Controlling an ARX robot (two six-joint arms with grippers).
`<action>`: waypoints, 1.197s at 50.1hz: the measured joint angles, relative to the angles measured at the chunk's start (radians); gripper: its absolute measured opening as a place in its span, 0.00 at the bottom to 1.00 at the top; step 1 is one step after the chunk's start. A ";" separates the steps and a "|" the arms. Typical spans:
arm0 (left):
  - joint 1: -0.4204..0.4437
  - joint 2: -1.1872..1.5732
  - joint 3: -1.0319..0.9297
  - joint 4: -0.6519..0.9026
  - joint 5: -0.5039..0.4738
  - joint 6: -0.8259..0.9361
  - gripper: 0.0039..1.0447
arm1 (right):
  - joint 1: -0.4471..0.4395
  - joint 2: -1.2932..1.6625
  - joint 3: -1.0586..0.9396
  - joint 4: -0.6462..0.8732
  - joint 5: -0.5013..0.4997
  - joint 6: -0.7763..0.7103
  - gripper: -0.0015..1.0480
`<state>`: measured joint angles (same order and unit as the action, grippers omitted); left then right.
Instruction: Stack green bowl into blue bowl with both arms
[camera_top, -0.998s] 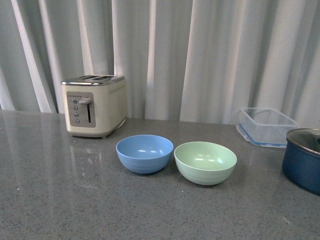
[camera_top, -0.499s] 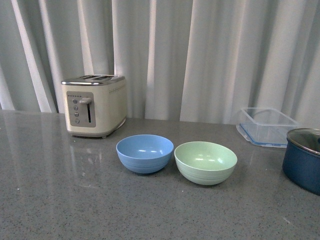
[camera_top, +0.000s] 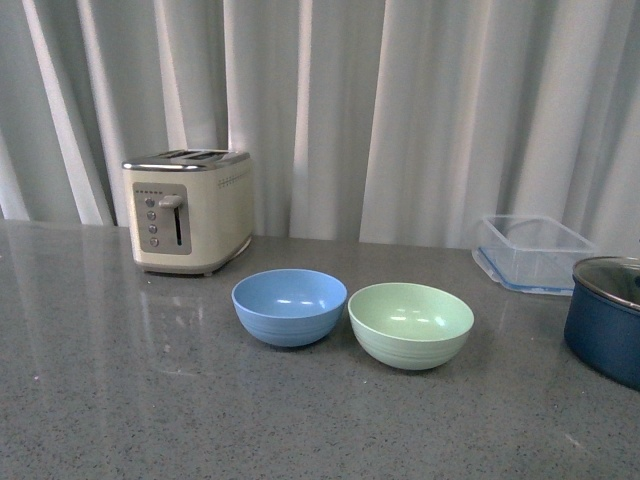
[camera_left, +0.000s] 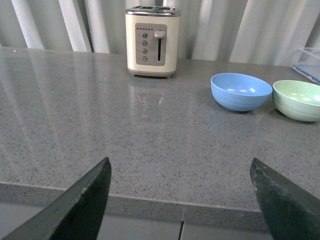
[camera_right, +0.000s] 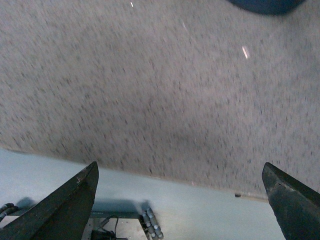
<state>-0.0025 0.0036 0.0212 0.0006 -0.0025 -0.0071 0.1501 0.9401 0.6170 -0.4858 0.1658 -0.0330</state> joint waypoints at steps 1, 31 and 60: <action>0.000 0.000 0.000 0.000 0.000 0.000 0.83 | 0.008 0.019 0.018 0.000 0.007 0.004 0.90; 0.000 0.000 0.000 0.000 0.000 0.002 0.94 | 0.186 0.737 0.694 -0.082 0.042 0.397 0.90; 0.000 0.000 0.000 0.000 0.000 0.002 0.94 | 0.104 1.063 1.066 -0.121 0.008 0.387 0.90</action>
<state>-0.0025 0.0032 0.0212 0.0006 -0.0025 -0.0048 0.2539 2.0029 1.6829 -0.6067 0.1734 0.3538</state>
